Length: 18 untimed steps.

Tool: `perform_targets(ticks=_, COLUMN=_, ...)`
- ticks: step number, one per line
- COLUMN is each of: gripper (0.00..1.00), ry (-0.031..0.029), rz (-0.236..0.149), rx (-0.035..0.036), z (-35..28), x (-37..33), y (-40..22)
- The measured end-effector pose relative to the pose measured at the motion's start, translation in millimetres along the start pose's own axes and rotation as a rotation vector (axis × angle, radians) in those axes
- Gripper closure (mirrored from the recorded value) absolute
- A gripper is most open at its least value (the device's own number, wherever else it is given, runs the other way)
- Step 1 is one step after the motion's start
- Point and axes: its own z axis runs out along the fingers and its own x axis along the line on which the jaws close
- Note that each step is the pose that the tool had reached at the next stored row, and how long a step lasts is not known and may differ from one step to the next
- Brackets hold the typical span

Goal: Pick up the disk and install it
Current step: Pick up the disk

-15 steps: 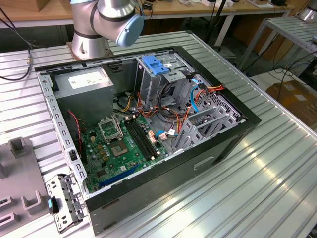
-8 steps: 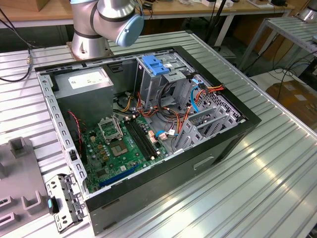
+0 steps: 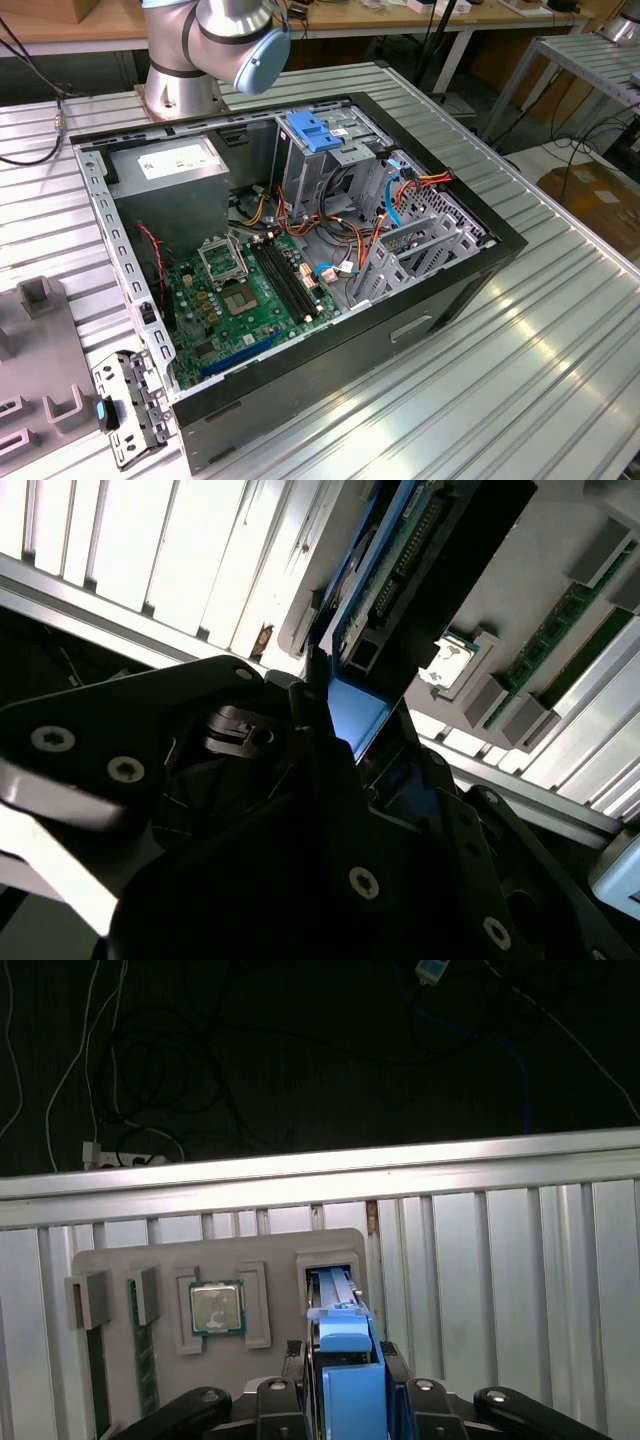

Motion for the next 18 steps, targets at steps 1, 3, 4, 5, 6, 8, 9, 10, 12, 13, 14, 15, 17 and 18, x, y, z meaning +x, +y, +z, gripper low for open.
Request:
perform_targets(ticks=1, gripper=0.61, ry=0.0, rz=0.0, rx=0.0, z=1.2, x=-0.5, y=0.1)
perform_targets(ticks=3, gripper=0.61, ry=0.0001, rz=0.0, rx=-0.0001, z=3.5, x=-1.8, y=0.1)
perform_targets(ticks=4, gripper=0.61, ry=0.0, rz=0.0, rx=0.0001, z=4.6, x=-2.4, y=0.2)
perform_targets(ticks=5, gripper=0.61, ry=-0.0001, rz=0.0, rx=0.0002, z=5.7, x=-3.1, y=0.2)
perform_targets(ticks=6, gripper=0.61, ry=0.0, rz=0.0, rx=0.0001, z=6.5, x=-3.6, y=0.3)
perform_targets(ticks=8, gripper=0.61, ry=0.0001, rz=0.0, rx=0.0, z=7.8, x=-4.5, y=0.4)
perform_targets(ticks=9, gripper=0.61, ry=0.0, rz=0.0, rx=0.0, z=8.4, x=-4.8, y=0.4)
perform_targets(ticks=10, gripper=0.61, ry=0.0001, rz=0.0, rx=-0.0001, z=8.7, x=-4.9, y=0.5)
perform_targets(ticks=12, gripper=0.61, ry=0.0, rz=0.0, rx=0.0, z=8.9, x=-5.0, y=0.5)
perform_targets(ticks=13, gripper=0.61, ry=0.0, rz=0.0, rx=0.0, z=8.9, x=-4.9, y=0.5)
perform_targets(ticks=14, gripper=0.61, ry=-0.0001, rz=0.0, rx=0.0001, z=8.9, x=-4.9, y=0.5)
perform_targets(ticks=15, gripper=0.62, ry=0.0, rz=0.0, rx=0.0001, z=8.9, x=-5.0, y=0.5)
perform_targets(ticks=17, gripper=0.62, ry=-0.0001, rz=0.0, rx=0.0, z=9.0, x=-5.0, y=0.5)
perform_targets(ticks=18, gripper=0.62, ry=0.0, rz=0.0, rx=0.0, z=9.0, x=-5.0, y=0.5)
